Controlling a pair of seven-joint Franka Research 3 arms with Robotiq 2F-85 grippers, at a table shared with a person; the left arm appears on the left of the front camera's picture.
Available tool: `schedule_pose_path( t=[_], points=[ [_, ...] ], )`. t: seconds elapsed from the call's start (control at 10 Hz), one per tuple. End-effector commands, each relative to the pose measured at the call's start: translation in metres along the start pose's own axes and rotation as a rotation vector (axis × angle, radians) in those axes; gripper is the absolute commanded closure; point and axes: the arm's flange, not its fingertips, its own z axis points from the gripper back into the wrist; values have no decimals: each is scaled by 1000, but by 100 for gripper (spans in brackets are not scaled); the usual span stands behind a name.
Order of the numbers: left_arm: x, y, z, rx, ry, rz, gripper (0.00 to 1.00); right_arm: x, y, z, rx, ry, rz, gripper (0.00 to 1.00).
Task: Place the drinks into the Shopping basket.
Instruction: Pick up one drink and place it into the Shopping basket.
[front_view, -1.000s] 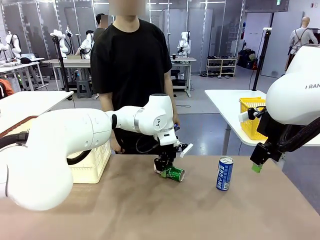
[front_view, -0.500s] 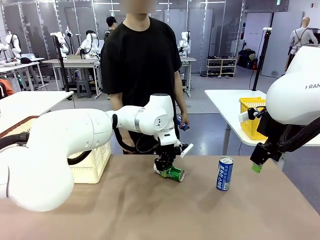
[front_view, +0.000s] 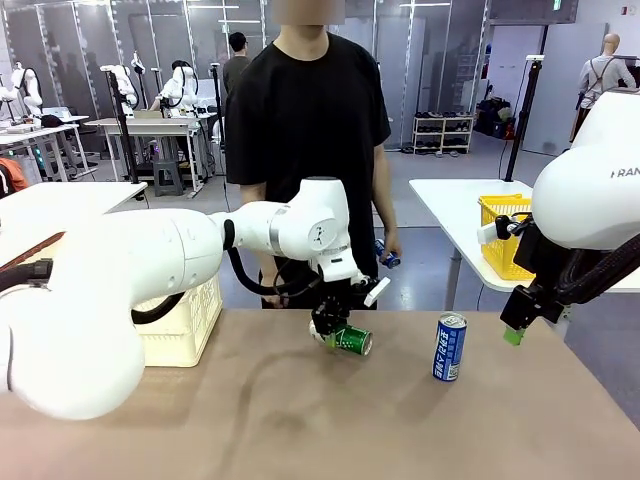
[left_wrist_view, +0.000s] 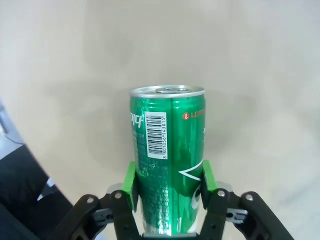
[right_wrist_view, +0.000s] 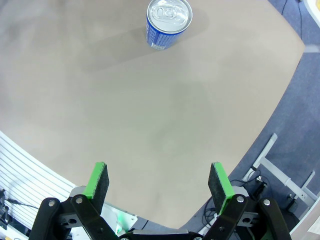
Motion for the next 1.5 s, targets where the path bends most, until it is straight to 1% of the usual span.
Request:
schedule_pose_path(
  t=[0.0,0.1,0.2,0.3,0.4,0.5,0.7,0.8,1.0,1.1,1.2,1.3,1.4],
  points=[
    [-1,-16,52,-31,-53,30,100,0,-1,0,-4,1,2,0],
    [-7,-30,82,-20,-73,40,100,0,-1,0,-4,1,2,0],
    [-14,-44,108,-11,-117,37,100,0,-1,0,-4,1,2,0],
    [-25,-58,134,1,-70,76,100,0,-1,0,-4,1,2,0],
    [-38,-75,157,-14,-57,99,100,0,-1,0,-4,1,2,0],
    [-55,-92,181,14,-48,136,100,0,-1,0,-4,1,2,0],
    [-87,-126,216,75,4,217,100,0,-1,0,-4,1,2,0],
    [-105,-144,230,95,15,266,100,0,-1,0,-4,1,2,0],
    [-146,-178,247,134,-20,307,100,0,-1,0,-4,1,2,0],
    [-160,-193,251,132,-30,311,100,0,-1,0,-4,1,2,0],
    [-172,-206,253,133,1,333,100,0,-1,0,-4,1,2,0],
    [-183,-216,256,167,20,354,100,0,-1,0,-4,1,2,0],
    [-190,-224,257,196,-4,327,100,0,-1,0,-4,1,2,0]
  ],
)
